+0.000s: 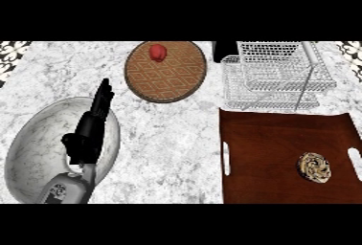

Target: Pick the cupcake from the tray and place it in the tiered basket

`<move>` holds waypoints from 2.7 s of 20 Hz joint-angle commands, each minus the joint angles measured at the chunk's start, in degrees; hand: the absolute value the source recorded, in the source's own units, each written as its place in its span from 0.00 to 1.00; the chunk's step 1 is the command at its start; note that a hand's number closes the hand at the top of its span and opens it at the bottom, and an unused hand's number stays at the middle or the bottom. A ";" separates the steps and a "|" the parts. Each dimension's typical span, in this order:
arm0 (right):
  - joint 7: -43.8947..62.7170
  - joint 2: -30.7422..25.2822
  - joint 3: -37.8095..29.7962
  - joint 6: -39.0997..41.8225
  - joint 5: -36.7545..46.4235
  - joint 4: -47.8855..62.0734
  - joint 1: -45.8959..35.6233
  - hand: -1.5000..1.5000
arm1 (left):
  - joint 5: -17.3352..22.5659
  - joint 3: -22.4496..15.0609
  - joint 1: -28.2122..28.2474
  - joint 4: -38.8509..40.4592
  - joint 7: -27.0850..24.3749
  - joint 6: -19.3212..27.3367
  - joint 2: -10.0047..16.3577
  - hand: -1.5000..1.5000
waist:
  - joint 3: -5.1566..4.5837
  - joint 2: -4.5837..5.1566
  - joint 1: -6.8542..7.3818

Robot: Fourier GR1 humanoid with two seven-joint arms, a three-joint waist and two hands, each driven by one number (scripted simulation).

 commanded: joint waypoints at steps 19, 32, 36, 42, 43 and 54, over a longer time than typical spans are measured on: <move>-16.40 4.04 9.48 -13.60 15.67 20.17 -5.86 0.00 | -5.00 1.44 -0.36 1.14 1.33 -1.36 -3.91 0.50 | -0.18 0.09 0.18; -17.90 5.77 12.50 -11.00 16.82 21.45 -9.50 0.00 | -4.92 4.05 1.21 -2.79 3.01 -5.19 -3.55 0.50 | -0.22 -0.04 -0.01; -14.67 8.18 15.61 -9.78 17.94 20.37 -11.91 0.00 | -5.30 5.54 1.56 -1.00 1.01 -4.94 -4.14 0.50 | -0.23 0.00 0.04; -8.90 11.56 19.40 -8.75 20.42 17.17 -11.34 0.00 | -6.12 5.86 0.18 1.32 0.08 -5.55 -5.28 0.50 | -0.23 0.01 -0.02; -14.64 9.74 15.63 -11.58 19.55 18.84 -7.68 0.00 | -6.36 5.61 1.07 1.21 -1.05 -5.54 -6.16 0.50 | -0.22 -0.03 -0.30; -11.30 15.25 20.42 -10.82 25.89 23.67 -13.07 0.00 | -8.05 6.43 0.70 3.79 -3.01 -6.21 -8.14 0.50 | -0.23 0.02 -0.15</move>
